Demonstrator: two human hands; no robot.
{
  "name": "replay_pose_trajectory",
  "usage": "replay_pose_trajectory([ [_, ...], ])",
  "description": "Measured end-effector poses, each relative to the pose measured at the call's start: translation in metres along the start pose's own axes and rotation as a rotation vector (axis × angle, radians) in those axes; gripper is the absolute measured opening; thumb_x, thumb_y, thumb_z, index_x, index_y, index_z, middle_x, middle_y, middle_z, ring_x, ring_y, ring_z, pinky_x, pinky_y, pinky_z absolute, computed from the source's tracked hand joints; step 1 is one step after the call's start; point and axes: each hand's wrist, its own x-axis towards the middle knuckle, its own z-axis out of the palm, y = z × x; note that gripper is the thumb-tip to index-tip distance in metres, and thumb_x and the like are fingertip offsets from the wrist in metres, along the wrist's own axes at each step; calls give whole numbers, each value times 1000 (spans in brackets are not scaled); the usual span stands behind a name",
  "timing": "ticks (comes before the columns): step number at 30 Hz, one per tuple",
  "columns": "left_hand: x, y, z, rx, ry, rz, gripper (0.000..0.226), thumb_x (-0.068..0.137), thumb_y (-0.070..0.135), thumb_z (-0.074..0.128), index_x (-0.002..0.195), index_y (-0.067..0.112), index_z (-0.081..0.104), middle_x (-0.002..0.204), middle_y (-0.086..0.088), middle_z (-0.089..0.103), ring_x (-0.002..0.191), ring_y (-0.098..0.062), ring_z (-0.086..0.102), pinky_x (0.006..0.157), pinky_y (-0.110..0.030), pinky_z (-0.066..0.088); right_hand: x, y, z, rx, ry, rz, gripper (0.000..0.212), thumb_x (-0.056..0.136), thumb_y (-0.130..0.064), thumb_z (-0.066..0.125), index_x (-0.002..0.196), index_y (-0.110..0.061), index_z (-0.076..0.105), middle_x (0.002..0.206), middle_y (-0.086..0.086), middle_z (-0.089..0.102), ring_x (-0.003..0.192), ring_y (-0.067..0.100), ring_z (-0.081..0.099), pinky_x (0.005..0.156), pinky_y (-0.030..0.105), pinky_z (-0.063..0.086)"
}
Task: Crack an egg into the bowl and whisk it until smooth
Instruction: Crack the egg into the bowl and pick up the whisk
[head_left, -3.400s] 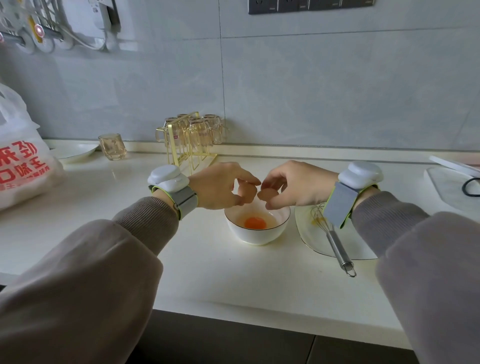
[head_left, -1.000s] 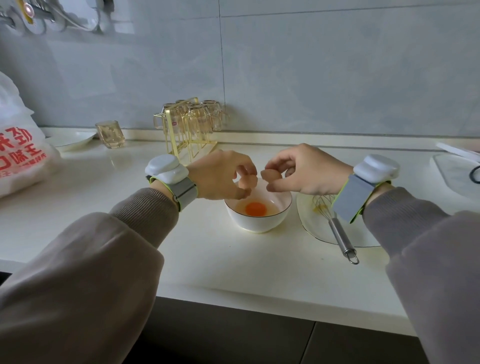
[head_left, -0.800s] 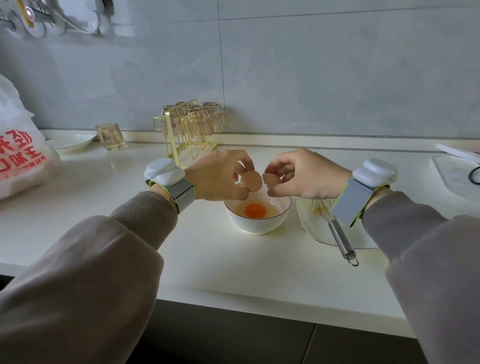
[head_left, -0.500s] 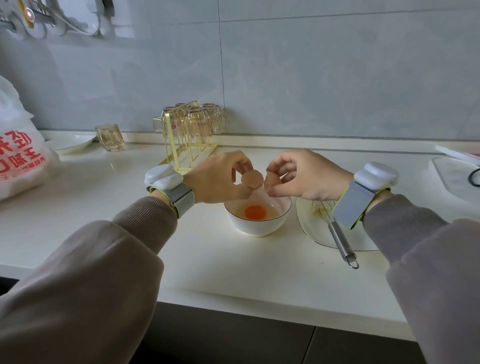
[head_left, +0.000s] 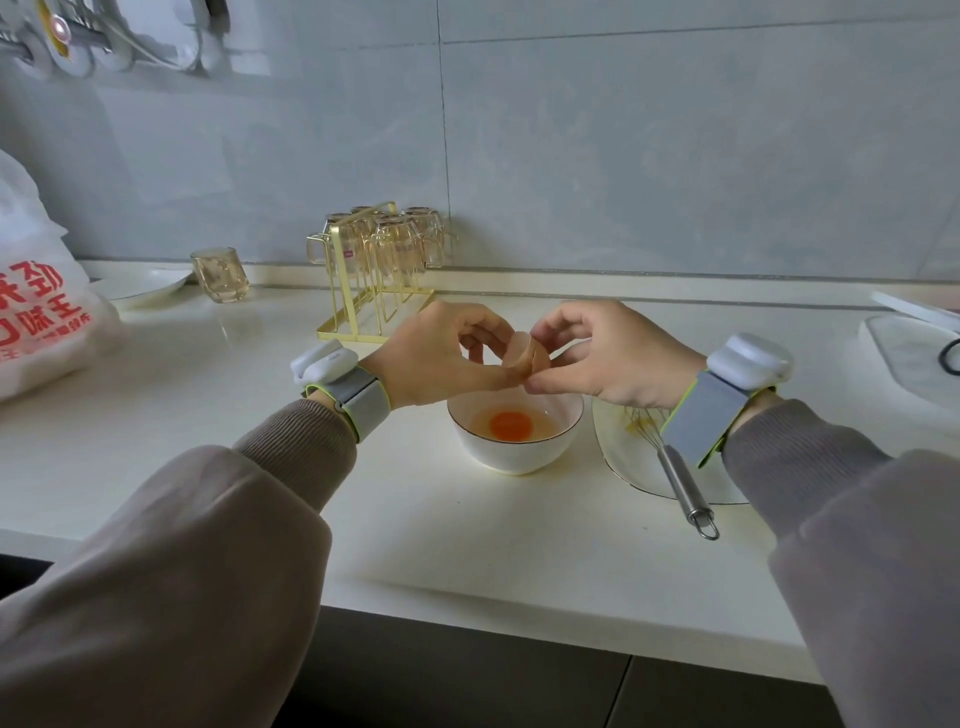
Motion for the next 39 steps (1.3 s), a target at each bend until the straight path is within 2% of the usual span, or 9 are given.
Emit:
replay_pose_trajectory([
  [5,2,-3,-5,56,-36,14,36,73,42,88,105,30,76,95,14,75,74,-4,61,68,-17,47,-2,0,-1,71,-12,-18,39,74,-8,94,102,-26,72,101,-10,76,80,5,80,85,17,58],
  [9,3,1,-10,149,-75,36,38,71,50,86,105,35,77,93,16,74,76,-10,62,66,-16,48,-2,0,-1,94,-24,-39,38,75,-7,93,106,-22,77,104,-8,80,88,14,82,89,17,58],
  [13,4,5,-12,169,-91,43,42,66,61,81,103,40,76,92,17,74,79,-14,63,69,-27,51,-2,2,0,119,-19,-41,37,74,-7,94,104,-26,81,102,-14,83,87,12,82,86,14,57],
  [19,1,3,-7,62,-18,36,46,62,59,80,100,32,79,86,16,76,70,-3,61,65,-15,49,1,8,0,175,-37,-6,47,78,-9,91,121,-21,77,114,-2,82,98,13,81,102,35,59],
  [22,3,-1,-14,91,60,-23,40,67,45,86,100,24,76,85,15,74,69,-7,60,67,-24,53,2,7,-2,120,-25,-3,56,80,-26,90,133,-23,70,120,-5,79,112,10,75,112,35,51],
  [24,5,-8,-24,186,124,-72,35,71,31,88,103,24,74,87,16,69,67,-7,55,64,-25,49,2,7,-5,78,28,-7,47,86,-33,86,129,-28,70,116,-10,78,114,8,73,113,35,49],
  [28,4,-29,-36,329,127,-141,35,75,21,83,108,21,73,90,12,65,68,1,49,59,-16,34,2,11,-5,10,54,-18,24,94,-32,78,118,-29,74,105,-15,79,107,7,74,107,31,51],
  [33,1,-62,-27,464,48,-226,41,77,16,79,117,19,71,104,4,68,91,-17,58,64,-16,35,3,15,5,-51,47,-27,20,96,-32,74,115,-28,77,104,-14,77,94,-4,66,73,3,40],
  [39,-5,-85,-16,499,26,-316,49,79,23,80,127,15,68,115,-1,67,97,-17,55,83,-26,42,6,16,7,-49,30,-30,15,96,-31,74,111,-31,77,105,-9,79,100,4,69,77,7,42],
])
